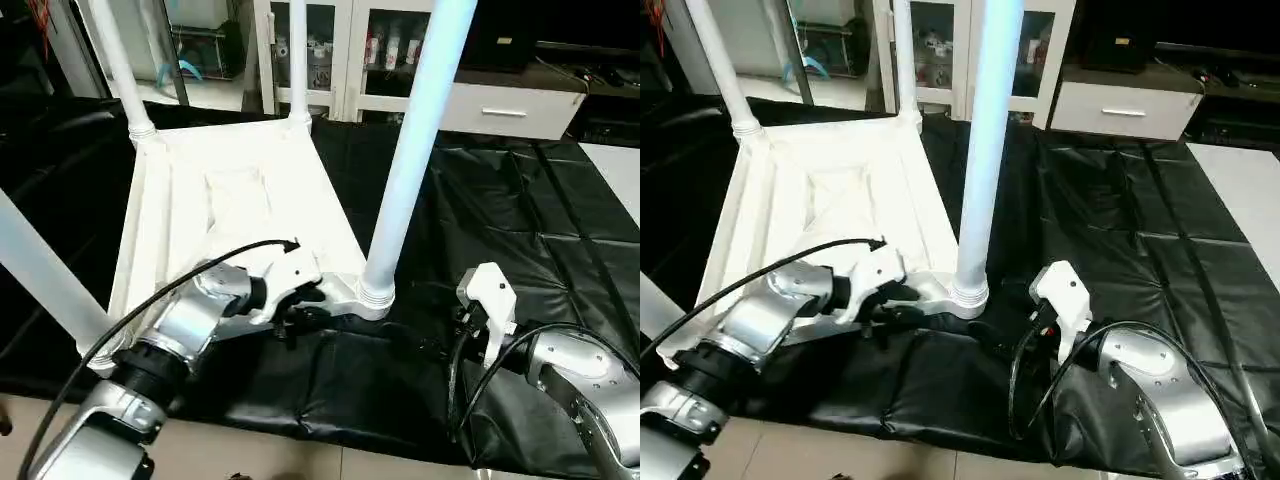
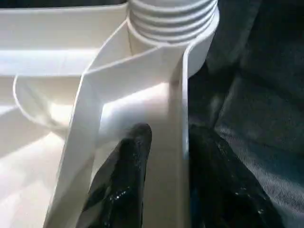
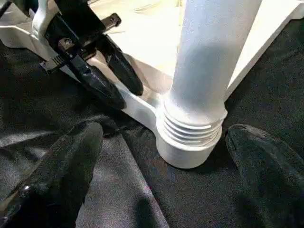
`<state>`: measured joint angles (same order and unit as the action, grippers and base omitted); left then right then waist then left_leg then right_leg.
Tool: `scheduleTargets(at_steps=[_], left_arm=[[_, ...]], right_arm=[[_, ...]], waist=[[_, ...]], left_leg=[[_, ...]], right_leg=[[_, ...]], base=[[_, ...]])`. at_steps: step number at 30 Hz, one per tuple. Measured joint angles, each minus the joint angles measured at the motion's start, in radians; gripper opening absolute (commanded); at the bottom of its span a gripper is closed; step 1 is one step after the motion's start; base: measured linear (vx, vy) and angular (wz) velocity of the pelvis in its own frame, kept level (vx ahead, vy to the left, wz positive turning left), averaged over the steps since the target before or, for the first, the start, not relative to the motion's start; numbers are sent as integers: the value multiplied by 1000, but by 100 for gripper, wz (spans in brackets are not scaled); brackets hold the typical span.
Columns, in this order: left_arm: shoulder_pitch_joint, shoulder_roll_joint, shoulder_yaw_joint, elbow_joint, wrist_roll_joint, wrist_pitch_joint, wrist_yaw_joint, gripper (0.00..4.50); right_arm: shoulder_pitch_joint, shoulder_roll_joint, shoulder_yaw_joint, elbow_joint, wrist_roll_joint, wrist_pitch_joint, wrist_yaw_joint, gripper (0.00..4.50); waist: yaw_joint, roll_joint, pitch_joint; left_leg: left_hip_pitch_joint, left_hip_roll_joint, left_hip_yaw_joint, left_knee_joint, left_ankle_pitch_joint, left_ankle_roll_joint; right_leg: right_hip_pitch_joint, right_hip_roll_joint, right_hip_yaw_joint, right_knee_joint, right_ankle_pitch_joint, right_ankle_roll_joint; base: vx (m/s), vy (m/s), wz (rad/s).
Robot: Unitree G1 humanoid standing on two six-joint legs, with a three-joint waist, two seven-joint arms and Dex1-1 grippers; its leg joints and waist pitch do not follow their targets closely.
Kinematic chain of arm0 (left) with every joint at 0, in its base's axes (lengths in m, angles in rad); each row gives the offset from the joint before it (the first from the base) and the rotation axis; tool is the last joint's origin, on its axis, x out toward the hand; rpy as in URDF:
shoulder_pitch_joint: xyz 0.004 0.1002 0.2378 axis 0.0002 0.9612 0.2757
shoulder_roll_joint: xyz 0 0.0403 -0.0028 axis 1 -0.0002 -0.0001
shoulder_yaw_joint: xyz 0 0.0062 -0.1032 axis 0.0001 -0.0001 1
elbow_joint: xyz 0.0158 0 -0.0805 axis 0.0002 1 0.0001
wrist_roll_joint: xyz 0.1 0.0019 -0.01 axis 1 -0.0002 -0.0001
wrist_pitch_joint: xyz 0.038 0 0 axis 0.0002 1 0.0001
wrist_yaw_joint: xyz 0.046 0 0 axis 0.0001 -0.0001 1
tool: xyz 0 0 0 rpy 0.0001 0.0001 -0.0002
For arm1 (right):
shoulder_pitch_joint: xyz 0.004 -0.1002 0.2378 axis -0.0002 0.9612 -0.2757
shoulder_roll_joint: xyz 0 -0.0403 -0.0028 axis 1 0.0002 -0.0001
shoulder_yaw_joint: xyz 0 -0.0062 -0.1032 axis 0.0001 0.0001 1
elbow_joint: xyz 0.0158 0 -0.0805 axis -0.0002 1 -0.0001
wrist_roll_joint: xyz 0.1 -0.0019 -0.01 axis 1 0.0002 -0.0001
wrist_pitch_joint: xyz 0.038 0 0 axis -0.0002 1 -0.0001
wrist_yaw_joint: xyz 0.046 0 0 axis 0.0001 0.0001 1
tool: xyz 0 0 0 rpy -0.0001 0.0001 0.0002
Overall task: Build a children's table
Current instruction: Rotate leg to tighten
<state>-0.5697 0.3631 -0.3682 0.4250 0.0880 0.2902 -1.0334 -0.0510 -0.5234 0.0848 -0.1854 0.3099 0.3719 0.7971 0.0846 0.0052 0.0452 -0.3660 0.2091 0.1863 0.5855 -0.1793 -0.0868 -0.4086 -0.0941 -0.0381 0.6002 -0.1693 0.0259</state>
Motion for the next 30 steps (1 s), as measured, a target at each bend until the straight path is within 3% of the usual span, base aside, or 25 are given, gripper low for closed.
scheduleTargets(at_steps=[3, 4, 20, 30], left_arm=[[0, 16, 0, -8, 6, 14, -3, 164], [0, 16, 0, -10, 6, 17, -5, 134], [3, 0, -43, -16, 34, 0, -11, 2], [17, -7, -31, -17, 4, -20, -63, 2]], right_arm=[[0, 0, 0, 0, 0, 0, 1, 450], [0, 0, 0, 0, 0, 0, 1, 450], [-28, 1, 2, 25, -3, -3, 10, 450], [-42, -4, 5, 54, -8, -13, 24, 450]], waist=[[0, 0, 0], [1, 0, 0], [3, 3, -2], [6, 11, -9]], left_leg=[[0, 0, -2, 0, 0, 0], [0, 0, -3, 0, 0, 0], [1, -2, -5, 1, 0, 0], [0, -2, -5, -2, -1, 1]], right_leg=[[0, 0, 0, 0, 0, 0], [0, 0, -1, 0, 0, 0], [3, 0, -1, 0, 0, 0], [3, 0, -1, -1, -3, 1]], base=[[0, 0, 0], [0, 0, 0], [0, 0, 0], [0, 0, 0]])
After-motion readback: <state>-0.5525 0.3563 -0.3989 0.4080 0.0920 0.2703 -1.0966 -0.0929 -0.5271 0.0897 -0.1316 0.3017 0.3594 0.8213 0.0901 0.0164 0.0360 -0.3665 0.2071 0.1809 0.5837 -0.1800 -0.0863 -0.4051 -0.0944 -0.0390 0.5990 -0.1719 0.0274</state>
